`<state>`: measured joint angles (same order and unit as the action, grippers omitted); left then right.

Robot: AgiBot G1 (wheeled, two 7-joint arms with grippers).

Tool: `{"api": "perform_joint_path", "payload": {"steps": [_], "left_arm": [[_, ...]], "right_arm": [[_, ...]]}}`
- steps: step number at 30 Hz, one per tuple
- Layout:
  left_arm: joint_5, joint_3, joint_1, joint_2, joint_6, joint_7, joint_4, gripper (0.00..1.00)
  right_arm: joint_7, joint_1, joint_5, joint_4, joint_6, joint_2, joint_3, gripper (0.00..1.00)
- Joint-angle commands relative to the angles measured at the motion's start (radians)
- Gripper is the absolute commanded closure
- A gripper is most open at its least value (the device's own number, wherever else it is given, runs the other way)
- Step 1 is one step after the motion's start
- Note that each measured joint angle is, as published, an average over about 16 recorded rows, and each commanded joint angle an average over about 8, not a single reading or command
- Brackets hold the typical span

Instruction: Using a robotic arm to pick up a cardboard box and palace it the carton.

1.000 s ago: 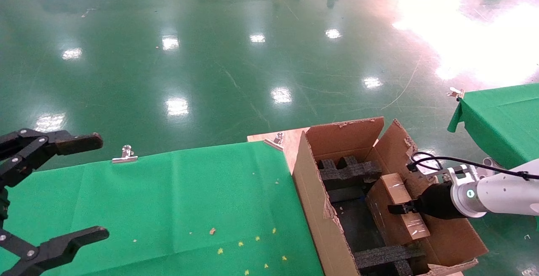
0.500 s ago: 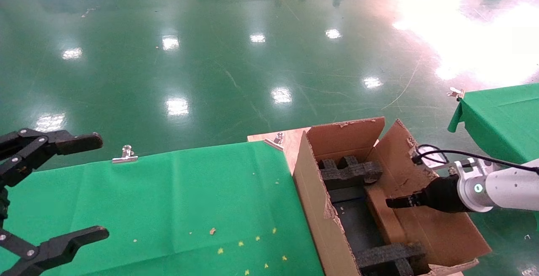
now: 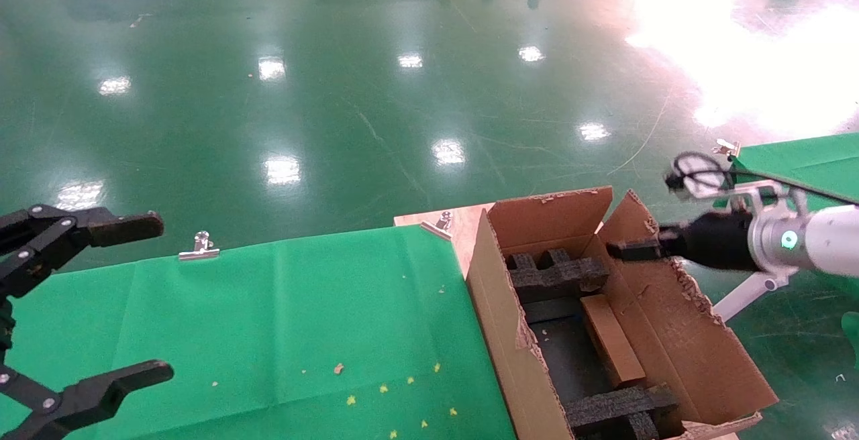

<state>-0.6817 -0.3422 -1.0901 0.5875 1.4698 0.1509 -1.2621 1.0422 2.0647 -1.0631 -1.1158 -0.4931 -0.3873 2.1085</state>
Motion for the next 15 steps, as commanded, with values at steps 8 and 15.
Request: {"api": "perform_joint_path", "payload": {"steps": [8, 15], "left_arm": [[0.000, 0.000, 0.000, 0.000, 0.000, 0.000, 0.000, 0.00], [0.000, 0.000, 0.000, 0.000, 0.000, 0.000, 0.000, 0.00]], "right_arm": [[-0.017, 0.141, -0.058, -0.205, 0.002, 0.070, -0.043, 0.00], [-0.129, 0.162, 0.081, -0.248, -0.075, 0.077, -0.121, 0.00]]}}
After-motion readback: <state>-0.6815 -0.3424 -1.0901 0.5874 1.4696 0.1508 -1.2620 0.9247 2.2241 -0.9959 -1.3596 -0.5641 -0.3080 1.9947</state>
